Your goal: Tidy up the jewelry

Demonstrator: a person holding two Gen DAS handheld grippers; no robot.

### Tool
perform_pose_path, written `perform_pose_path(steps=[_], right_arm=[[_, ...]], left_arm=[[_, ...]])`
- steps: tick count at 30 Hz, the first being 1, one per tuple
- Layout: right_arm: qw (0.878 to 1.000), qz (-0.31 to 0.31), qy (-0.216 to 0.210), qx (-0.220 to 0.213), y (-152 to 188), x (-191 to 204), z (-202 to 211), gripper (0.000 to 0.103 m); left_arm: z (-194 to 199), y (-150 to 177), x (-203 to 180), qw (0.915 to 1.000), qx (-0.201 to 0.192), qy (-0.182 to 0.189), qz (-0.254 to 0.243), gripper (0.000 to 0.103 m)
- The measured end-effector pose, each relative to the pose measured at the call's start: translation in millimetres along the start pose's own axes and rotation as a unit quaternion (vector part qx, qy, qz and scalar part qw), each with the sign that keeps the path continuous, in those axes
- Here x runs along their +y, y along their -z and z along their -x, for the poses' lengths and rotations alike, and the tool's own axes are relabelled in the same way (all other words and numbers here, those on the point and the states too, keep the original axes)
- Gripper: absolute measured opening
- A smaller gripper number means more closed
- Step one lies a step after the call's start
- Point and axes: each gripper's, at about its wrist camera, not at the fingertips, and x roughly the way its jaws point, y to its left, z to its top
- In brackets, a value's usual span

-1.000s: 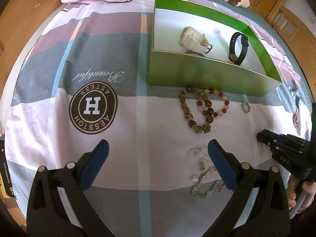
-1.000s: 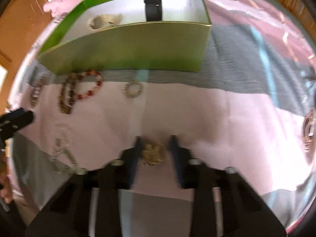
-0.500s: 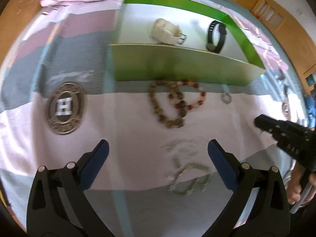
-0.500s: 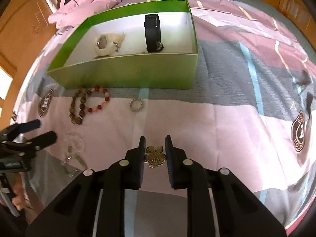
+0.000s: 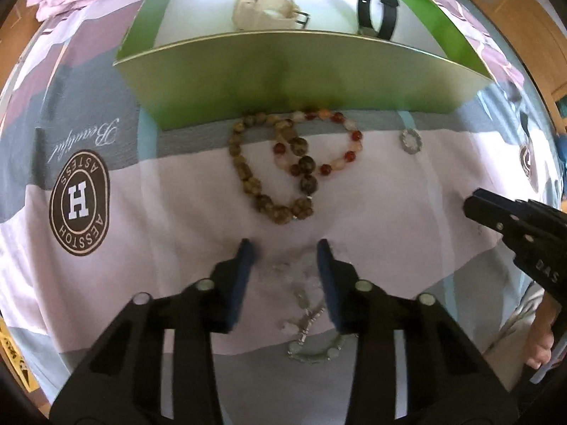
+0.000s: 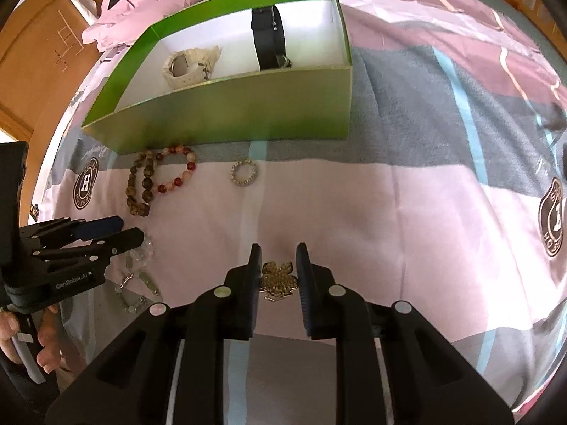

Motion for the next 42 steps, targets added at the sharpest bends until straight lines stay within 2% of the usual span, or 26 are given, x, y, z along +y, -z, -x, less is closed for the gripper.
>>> perform_pose_path(steps=[4, 6, 7, 9, 11, 12, 13, 15, 17, 19, 22, 25, 27, 31, 34, 38, 42], right_arm=[[1.0, -0.011, -0.003, 0.005, -1, -3, -2, 0.02], [1.0, -0.012, -0.003, 0.006, -1, -3, -2, 0.02], [1.0, -0.011, -0.002, 0.006, -1, -2, -1, 0.02], [1.0, -0.01, -0.004, 0.007, -1, -1, -2, 0.02], [1.0, -0.009, -0.005, 0.008, 0, 0, -3, 0.02], [1.0, -0.009, -0.005, 0.008, 0, 0, -3, 0.02], [1.0, -0.01, -0.005, 0.008, 0, -1, -4, 0.02], [1.0, -0.012, -0.006, 0.007, 0, -2, -3, 0.02], [1.0, -0.015, -0.006, 0.003, 0, -3, -1, 0.02], [1.0, -0.017, -0.008, -0.002, -1, -4, 1, 0.02], [0.999, -0.023, -0.016, -0.02, 0, -4, 12, 0.02], [0.999, -0.012, -0.022, -0.035, 0, 0, 20, 0.02], [0.999, -0.005, -0.014, -0.042, 0, 3, 21, 0.02], [0.999, -0.004, -0.004, -0.051, 0, 3, 23, 0.02], [0.998, -0.007, -0.009, -0.064, -5, 5, 33, 0.02], [0.994, 0.001, -0.008, -0.109, -26, 12, 65, 0.02], [0.993, 0.007, -0.003, -0.117, -69, 19, 74, 0.02]], left_arm=[[-2, 0, -2, 1.0, 0.006, 0.002, 0.0, 0.037], [-3, 2, -7, 0.9998, 0.006, -0.012, -0.012, 0.034], [-5, 3, -10, 0.9994, 0.006, -0.027, -0.021, 0.029], [-7, 8, -19, 0.9985, 0.005, -0.044, -0.033, 0.025], [-6, 8, -17, 0.9985, 0.007, -0.049, -0.022, 0.01], [-5, 8, -12, 0.9989, 0.008, -0.044, -0.013, 0.007], [-2, 7, -4, 0.9996, 0.006, -0.026, 0.008, 0.007], [2, 7, 4, 0.9998, 0.004, -0.003, 0.02, 0.007], [10, 9, 10, 0.9997, -0.008, 0.0, 0.022, 0.007], [25, 9, 12, 0.9991, -0.03, 0.001, 0.028, 0.007], [53, 10, 14, 0.996, -0.072, 0.042, 0.033, 0.007], [63, 10, 17, 0.9931, -0.103, 0.044, 0.034, 0.007], [61, 9, 17, 0.9934, -0.102, 0.041, 0.031, 0.007], [53, 6, 22, 0.9933, -0.081, 0.07, 0.044, 0.007], [62, 6, 22, 0.9918, -0.086, 0.081, 0.049, 0.007], [93, -14, 16, 0.9891, -0.117, 0.077, 0.043, 0.007], [111, -50, 7, 0.9876, -0.133, 0.072, 0.041, 0.007]])
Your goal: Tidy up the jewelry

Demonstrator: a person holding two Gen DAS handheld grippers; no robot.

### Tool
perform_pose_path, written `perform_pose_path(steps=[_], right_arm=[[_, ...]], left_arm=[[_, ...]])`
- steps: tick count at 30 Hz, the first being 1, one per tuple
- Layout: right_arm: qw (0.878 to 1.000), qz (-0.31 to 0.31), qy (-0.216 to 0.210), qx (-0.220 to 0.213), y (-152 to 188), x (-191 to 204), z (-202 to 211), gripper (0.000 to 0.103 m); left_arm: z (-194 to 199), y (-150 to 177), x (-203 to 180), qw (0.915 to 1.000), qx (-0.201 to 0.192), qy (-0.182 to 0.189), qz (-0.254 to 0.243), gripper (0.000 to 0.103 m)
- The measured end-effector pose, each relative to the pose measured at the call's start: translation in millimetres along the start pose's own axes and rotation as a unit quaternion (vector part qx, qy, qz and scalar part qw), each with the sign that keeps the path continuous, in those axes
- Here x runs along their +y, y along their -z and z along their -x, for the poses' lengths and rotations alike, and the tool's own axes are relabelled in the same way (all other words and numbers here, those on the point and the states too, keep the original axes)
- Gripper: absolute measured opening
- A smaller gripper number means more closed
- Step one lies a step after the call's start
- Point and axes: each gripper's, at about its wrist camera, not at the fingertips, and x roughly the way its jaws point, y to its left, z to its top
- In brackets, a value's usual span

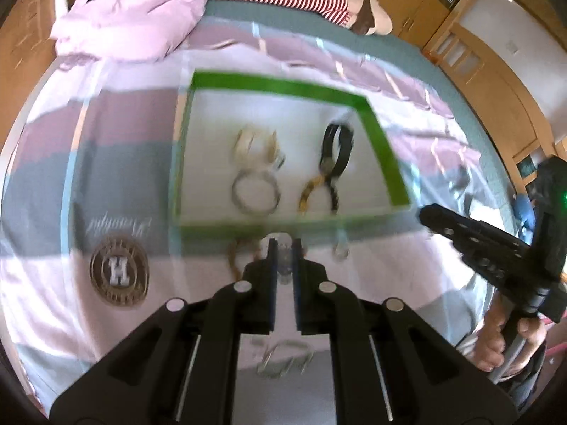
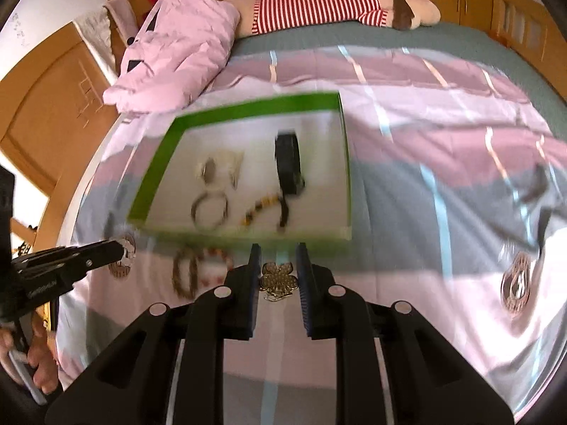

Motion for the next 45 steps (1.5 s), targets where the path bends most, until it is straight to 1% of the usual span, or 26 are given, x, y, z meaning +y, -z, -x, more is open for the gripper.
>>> perform_pose_path(steps=[2, 4, 7, 8, 10, 12, 13, 15, 19, 21, 22, 23, 25, 26, 27, 28, 29, 30, 31, 33, 35, 36, 38, 40, 43, 45], right_arm=[[1.0, -0.003, 0.0, 0.001, -21, -2, -12, 0.02], [1.0, -0.008, -0.003, 0.004, -32, -6, -26, 0.02], [1.0, -0.006, -0.018, 0.021, -40, -12, -52, 0.02], [0.999, -0.004, -0.032, 0.029, -41, -15, -63, 0.02], [0.998, -0.007, -0.055, 0.044, -42, -19, -82, 0.02], [0.996, -0.02, -0.057, 0.068, -41, -25, -102, 0.02], [0.997, -0.017, -0.043, 0.066, -40, -24, -103, 0.02], [0.997, 0.009, -0.033, 0.062, -41, -17, -103, 0.02], [0.997, -0.001, -0.036, 0.063, -43, -19, -105, 0.02], [0.997, 0.005, -0.032, 0.064, -42, -18, -105, 0.02], [0.998, 0.006, -0.028, 0.063, -41, -17, -105, 0.02], [0.998, 0.005, -0.026, 0.061, -41, -18, -105, 0.021], [0.998, 0.009, -0.02, 0.06, -41, -17, -106, 0.023], [0.998, 0.015, -0.018, 0.059, -40, -15, -105, 0.027], [0.998, 0.017, -0.018, 0.06, -40, -14, -105, 0.031], [0.998, 0.017, -0.019, 0.058, -39, -14, -104, 0.038], [0.998, 0.016, -0.018, 0.057, -39, -13, -103, 0.046], [0.998, 0.014, -0.017, 0.056, -39, -13, -102, 0.05], [0.998, 0.012, -0.016, 0.056, -39, -12, -101, 0.054], [0.998, -0.002, -0.024, 0.062, -37, -14, -97, 0.054], [0.997, -0.018, -0.034, 0.07, -35, -16, -90, 0.054], [0.996, -0.024, -0.04, 0.07, -32, -15, -83, 0.055], [0.996, -0.03, -0.047, 0.063, -27, -14, -69, 0.064], [0.997, -0.026, -0.051, 0.048, -20, -9, -51, 0.069], [0.998, -0.004, -0.045, 0.04, -4, 2, -36, 0.07], [0.998, 0.015, -0.039, 0.043, 14, 10, -32, 0.07]], left_arm=[[-7, -22, -5, 0.9999, -0.008, -0.008, -0.004, 0.007], [-20, -35, -6, 0.9999, -0.009, -0.009, -0.002, 0.007], [-54, -49, 0, 0.9996, 0.011, -0.024, 0.006, 0.007], [-65, -51, 3, 0.9993, 0.018, -0.031, 0.01, 0.007], [-86, -53, 13, 0.9982, 0.035, -0.043, 0.023, 0.007], [-101, -50, 25, 0.9966, 0.043, -0.052, 0.048, 0.007], [-105, -48, 28, 0.9962, 0.047, -0.052, 0.053, 0.007], [-114, -44, 31, 0.9956, 0.057, -0.049, 0.056, 0.007], [-122, -40, 30, 0.9943, 0.06, -0.074, 0.047, 0.008], [-117, -40, 32, 0.9939, 0.058, -0.072, 0.061, 0.009], [-114, -40, 34, 0.994, 0.055, -0.066, 0.068, 0.012], [-111, -41, 34, 0.9942, 0.054, -0.059, 0.072, 0.023], [-105, -40, 33, 0.9951, 0.045, -0.05, 0.072, 0.042], [-101, -39, 32, 0.9958, 0.041, -0.039, 0.072, 0.054], [-97, -38, 30, 0.9959, 0.037, -0.044, 0.07, 0.065], [-93, -37, 28, 0.9957, 0.031, -0.053, 0.069, 0.08], [-87, -36, 27, 0.9956, 0.022, -0.062, 0.067, 0.081], [-81, -36, 25, 0.9958, 0.017, -0.062, 0.065, 0.081], [-74, -34, 25, 0.9963, 0.014, -0.054, 0.065, 0.081], [-61, -31, 26, 0.9966, 0.013, -0.041, 0.07, 0.084], [-45, -27, 25, 0.9966, 0.008, -0.04, 0.071, 0.089], [-40, -25, 23, 0.9967, 0.004, -0.04, 0.07, 0.09], [-22, -16, 20, 0.9975, -0.01, -0.029, 0.064, 0.092], [-10, -6, 15, 0.9981, -0.016, -0.018, 0.056, 0.094], [1, 18, 13, 0.9986, -0.018, -0.029, 0.042, 0.095], [0, 37, 16, 0.999, -0.005, -0.027, 0.034, 0.095]])
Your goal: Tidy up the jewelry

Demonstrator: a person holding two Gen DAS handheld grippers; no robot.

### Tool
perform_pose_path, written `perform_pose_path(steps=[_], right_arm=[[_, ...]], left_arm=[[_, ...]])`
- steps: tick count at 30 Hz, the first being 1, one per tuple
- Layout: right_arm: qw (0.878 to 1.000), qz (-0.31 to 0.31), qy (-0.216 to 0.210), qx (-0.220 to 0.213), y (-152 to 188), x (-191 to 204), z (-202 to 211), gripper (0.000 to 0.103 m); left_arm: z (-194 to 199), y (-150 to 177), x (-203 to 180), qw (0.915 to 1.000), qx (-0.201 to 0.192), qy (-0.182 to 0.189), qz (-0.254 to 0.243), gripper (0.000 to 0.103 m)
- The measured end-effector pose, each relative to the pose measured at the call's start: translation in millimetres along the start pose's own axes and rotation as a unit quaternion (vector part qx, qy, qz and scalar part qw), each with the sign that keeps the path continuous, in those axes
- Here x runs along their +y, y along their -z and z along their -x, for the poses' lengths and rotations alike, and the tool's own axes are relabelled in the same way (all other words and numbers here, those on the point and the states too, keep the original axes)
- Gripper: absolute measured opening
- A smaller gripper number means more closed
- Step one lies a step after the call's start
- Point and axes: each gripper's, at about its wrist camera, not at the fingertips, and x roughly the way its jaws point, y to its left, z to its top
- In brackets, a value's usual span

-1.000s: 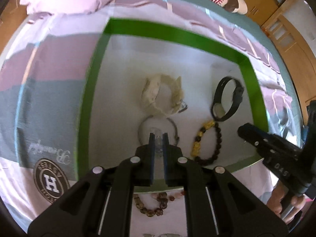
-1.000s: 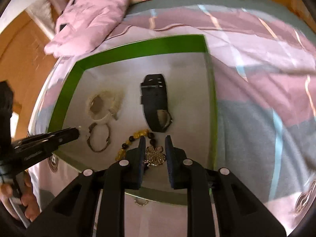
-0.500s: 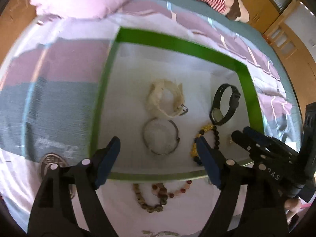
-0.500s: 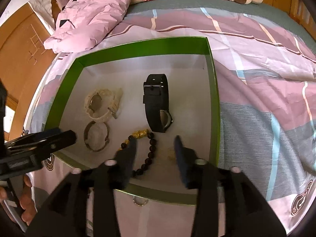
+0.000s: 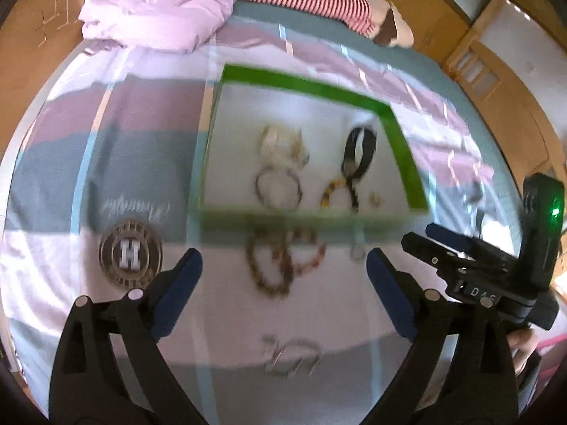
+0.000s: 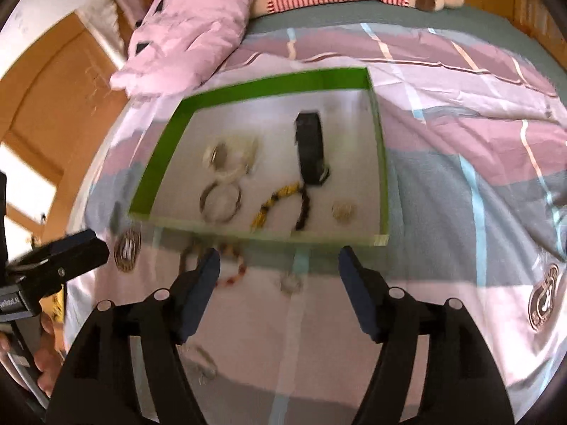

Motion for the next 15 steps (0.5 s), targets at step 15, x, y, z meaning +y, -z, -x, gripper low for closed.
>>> perform_pose_path(steps=[15], right_arm=[[0.992, 0.082, -0.048, 0.089, 99, 62, -65, 0.049]], left_arm=[[-22, 44, 49, 0.9985, 0.03, -0.024, 0.038, 0.095]])
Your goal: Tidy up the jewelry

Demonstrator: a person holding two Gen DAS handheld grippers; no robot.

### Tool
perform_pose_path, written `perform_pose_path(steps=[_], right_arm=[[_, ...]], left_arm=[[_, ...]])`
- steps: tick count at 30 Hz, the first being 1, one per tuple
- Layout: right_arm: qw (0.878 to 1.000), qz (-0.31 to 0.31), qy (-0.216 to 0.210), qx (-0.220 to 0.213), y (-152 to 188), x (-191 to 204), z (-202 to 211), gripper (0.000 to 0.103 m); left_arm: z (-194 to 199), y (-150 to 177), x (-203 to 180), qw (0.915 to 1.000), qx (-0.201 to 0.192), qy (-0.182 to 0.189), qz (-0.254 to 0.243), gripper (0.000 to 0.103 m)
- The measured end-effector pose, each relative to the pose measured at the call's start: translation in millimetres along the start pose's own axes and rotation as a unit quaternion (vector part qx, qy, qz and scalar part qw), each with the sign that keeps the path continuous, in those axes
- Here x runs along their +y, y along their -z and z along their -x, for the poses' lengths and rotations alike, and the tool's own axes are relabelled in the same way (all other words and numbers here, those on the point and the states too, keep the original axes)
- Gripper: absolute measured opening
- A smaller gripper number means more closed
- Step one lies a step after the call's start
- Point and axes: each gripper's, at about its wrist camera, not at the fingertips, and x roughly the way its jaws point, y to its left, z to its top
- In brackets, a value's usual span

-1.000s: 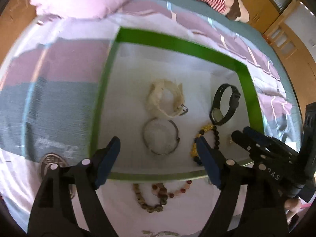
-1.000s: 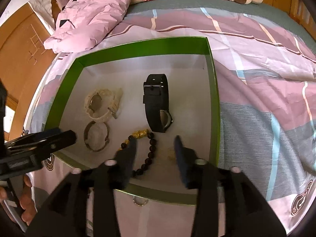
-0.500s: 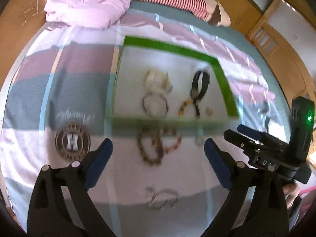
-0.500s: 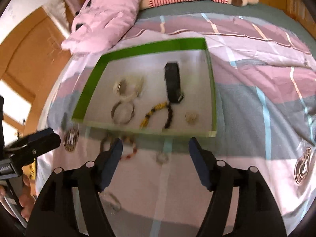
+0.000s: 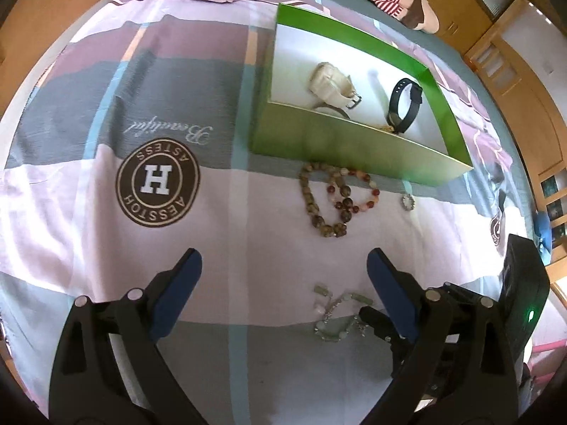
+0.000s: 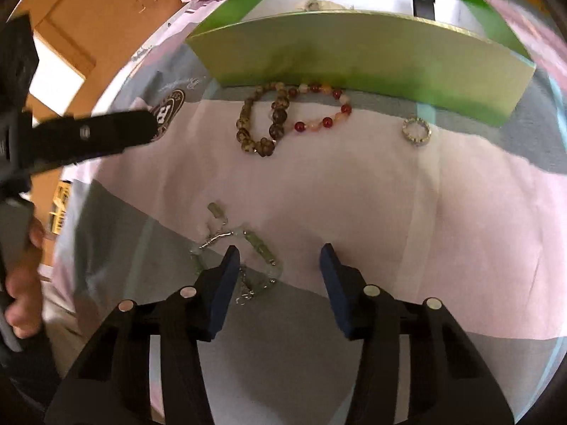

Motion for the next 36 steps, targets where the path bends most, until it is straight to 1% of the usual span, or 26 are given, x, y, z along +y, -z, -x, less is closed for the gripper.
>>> perform_pose_path(steps=[1, 3, 4, 6, 7, 8, 9, 10, 11, 12, 14, 17, 21, 25, 28, 31, 32, 33, 34, 36], right_arm=[[1.0, 0.01, 0.012, -0.001, 0, 4, -1, 0.049], [0.997, 0.052, 0.058, -0.009, 6, 20, -5, 0.049], [0.994, 0.073, 0.083, -0.018, 10, 27, -8, 0.05], [0.988, 0.099, 0.118, -0.035, 15, 38, -11, 0.049], [0.985, 0.103, 0.129, -0.042, 17, 42, -12, 0.047], [0.986, 0.105, 0.125, -0.042, 17, 43, -12, 0.037], [0.987, 0.107, 0.115, -0.04, 17, 43, -12, 0.032], [0.987, 0.112, 0.111, -0.037, 17, 44, -12, 0.016], [0.985, 0.123, 0.115, -0.035, 17, 46, -12, 0.011], [0.985, 0.127, 0.115, -0.036, 17, 46, -11, 0.008], [0.986, 0.119, 0.107, -0.035, 15, 42, -10, 0.008], [0.991, 0.091, 0.091, -0.034, 10, 30, -3, 0.007], [0.99, 0.058, 0.112, -0.059, 1, 5, 15, 0.007], [0.99, 0.013, 0.112, -0.09, -8, -23, 46, 0.007], [0.985, -0.008, 0.121, -0.12, -3, -42, 78, 0.007], [0.983, -0.029, 0.116, -0.142, 3, -55, 107, 0.007], [0.981, -0.038, 0.115, -0.149, 1, -59, 114, 0.007], [0.98, -0.045, 0.113, -0.155, 1, -64, 119, 0.007], [0.98, -0.049, 0.113, -0.158, 1, -64, 119, 0.007], [0.978, -0.063, 0.113, -0.164, 5, -73, 129, 0.007]], left_arm=[[-1, -1, 2, 1.0, 0.001, -0.001, 0.002, 0.095], [-4, -1, 6, 0.9999, 0.005, -0.002, 0.008, 0.095], [-5, -1, 8, 0.9999, 0.008, -0.004, 0.013, 0.095], [-8, -1, 9, 0.9998, 0.01, -0.008, 0.017, 0.095], [-8, -1, 10, 0.9997, 0.011, -0.009, 0.019, 0.095], [-9, -1, 10, 0.9997, 0.011, -0.01, 0.02, 0.095], [-9, 0, 11, 0.9997, 0.011, -0.01, 0.02, 0.095], [-10, 0, 11, 0.9997, 0.012, -0.012, 0.019, 0.095], [-11, 0, 10, 0.9997, 0.012, -0.013, 0.018, 0.095], [-11, 0, 11, 0.9997, 0.012, -0.014, 0.018, 0.095], [-12, 0, 10, 0.9997, 0.012, -0.016, 0.015, 0.095], [-14, -1, 10, 0.9997, 0.013, -0.016, 0.012, 0.095], [-18, -2, 11, 0.9996, 0.013, -0.017, 0.015, 0.095], [-22, -5, 10, 0.9998, 0.014, 0.0, 0.016, 0.095], [-29, -9, 6, 0.9995, 0.022, 0.017, 0.017, 0.095], [-39, -18, 2, 0.9983, 0.034, 0.041, 0.024, 0.094], [-43, -22, 0, 0.9981, 0.037, 0.043, 0.023, 0.091], [-46, -25, -2, 0.9982, 0.039, 0.041, 0.021, 0.085], [-51, -30, -7, 0.9985, 0.042, 0.033, 0.014, 0.081], [-58, -33, -13, 0.9985, 0.05, 0.021, 0.004, 0.065]])
